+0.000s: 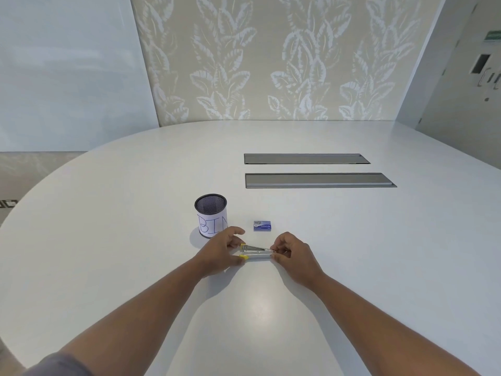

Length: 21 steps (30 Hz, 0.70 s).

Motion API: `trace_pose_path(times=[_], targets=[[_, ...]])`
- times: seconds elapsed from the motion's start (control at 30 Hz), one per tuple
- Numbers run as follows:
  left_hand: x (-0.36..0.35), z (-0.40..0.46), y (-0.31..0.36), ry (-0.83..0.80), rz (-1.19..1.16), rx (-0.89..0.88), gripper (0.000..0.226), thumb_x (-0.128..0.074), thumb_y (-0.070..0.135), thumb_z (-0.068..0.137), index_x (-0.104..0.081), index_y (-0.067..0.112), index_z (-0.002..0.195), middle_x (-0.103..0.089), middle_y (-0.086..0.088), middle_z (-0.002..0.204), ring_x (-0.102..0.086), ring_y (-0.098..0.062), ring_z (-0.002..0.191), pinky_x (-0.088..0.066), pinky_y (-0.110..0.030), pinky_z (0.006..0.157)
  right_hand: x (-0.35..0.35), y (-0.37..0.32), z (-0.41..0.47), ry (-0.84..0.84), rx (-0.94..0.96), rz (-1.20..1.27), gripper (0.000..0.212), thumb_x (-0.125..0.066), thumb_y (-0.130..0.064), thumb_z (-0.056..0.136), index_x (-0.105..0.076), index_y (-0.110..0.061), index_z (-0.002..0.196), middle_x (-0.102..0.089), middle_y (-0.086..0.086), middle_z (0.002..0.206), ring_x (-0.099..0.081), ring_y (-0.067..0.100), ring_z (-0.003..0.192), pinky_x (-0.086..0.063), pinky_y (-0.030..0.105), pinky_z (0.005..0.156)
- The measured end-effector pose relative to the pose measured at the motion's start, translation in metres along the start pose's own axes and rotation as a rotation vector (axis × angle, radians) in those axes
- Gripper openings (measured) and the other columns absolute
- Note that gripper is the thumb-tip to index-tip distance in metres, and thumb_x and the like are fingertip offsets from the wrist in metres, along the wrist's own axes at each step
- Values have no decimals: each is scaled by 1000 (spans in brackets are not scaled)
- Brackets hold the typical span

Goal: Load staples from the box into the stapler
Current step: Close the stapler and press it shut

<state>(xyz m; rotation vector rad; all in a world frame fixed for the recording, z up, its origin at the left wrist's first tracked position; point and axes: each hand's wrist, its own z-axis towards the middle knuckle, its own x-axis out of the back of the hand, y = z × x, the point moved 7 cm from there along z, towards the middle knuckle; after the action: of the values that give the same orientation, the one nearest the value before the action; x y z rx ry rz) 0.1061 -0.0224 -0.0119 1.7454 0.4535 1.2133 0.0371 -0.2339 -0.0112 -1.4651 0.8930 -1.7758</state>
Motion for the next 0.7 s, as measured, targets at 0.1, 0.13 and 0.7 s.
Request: trace_pose_path(times=[0.1,0.13,0.7], targets=[[-1,1,-1,-14,25,12,67,-84,11,73,-53,28,130,-69,6,116,-63,-10,114,-56,-33,97,-1,1,0,-15,0,-13,19,-70,-12,81,-62,-28,87,-67,-10,78,-54,1,66,-45,17,66],[-2,1,-1,-17,33,17,67,-84,10,74,-54,26,131,-68,6,117,-62,-10,115,-55,-34,98,-1,0,0,-18,-4,-23,19,-70,-12,81,-62,-28,87,-67,-9,80,-54,1,67,-46,17,67],[0,1,18,13,235,-7,73,-78,38,79,-45,27,144,-56,10,131,-55,-10,111,-47,-25,95,1,-8,0,47,24,-84,18,-67,-27,88,-63,-26,106,-61,-13,94,-54,-2,80,-45,21,73]])
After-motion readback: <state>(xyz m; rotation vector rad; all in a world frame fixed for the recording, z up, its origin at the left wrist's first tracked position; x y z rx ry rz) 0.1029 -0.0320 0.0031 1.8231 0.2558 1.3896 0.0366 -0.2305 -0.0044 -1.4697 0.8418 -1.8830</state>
